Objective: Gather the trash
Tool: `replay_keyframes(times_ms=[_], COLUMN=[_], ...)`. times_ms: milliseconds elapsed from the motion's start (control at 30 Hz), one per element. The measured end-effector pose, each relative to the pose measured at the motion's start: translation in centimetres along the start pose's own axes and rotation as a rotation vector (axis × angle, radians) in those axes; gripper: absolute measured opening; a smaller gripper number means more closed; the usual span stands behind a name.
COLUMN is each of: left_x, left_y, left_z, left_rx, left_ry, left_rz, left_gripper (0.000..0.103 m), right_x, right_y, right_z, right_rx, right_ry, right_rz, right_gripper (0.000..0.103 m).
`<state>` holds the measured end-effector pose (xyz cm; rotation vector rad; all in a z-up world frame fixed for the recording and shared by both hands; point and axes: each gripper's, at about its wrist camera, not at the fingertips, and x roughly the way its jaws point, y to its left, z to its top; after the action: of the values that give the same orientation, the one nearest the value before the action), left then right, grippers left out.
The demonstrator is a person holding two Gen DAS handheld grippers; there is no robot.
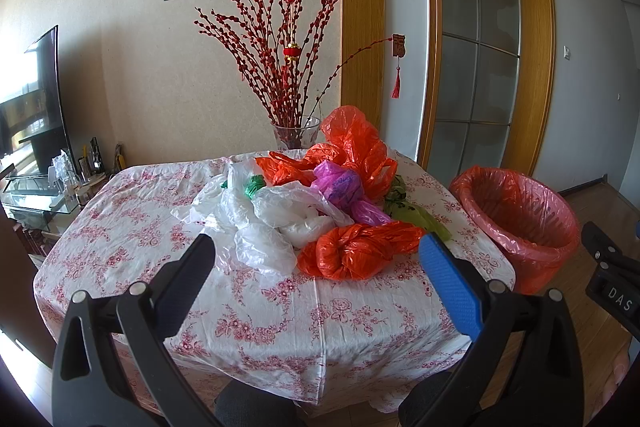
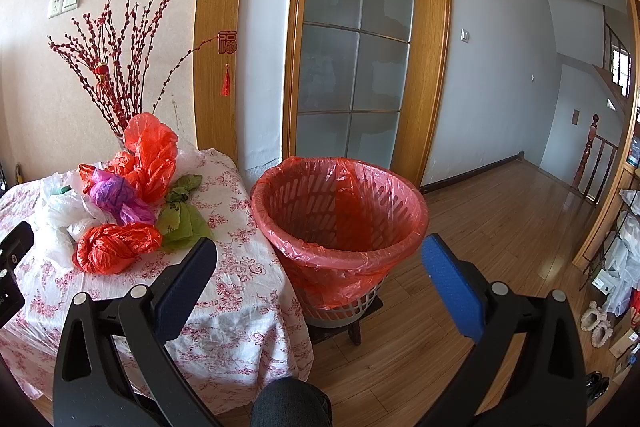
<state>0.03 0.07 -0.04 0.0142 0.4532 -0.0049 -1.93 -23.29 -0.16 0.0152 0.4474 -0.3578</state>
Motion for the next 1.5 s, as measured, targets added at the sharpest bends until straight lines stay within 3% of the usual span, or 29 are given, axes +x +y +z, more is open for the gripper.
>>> replay_keyframes(times_ms=[1500], left_x=[0.19], left_y=[0.51], left_z=[-0.32], left_rx=[-0.011], left_ry=[0.007], left_rz=[0.018], left_gripper=[0.099], right_x=[0.65], right_y=[0.24], right_z=[-0.16], right_rx=[-0.002], right_ry=[-0.001], right_rz=[-0.002], right_gripper=[0.101])
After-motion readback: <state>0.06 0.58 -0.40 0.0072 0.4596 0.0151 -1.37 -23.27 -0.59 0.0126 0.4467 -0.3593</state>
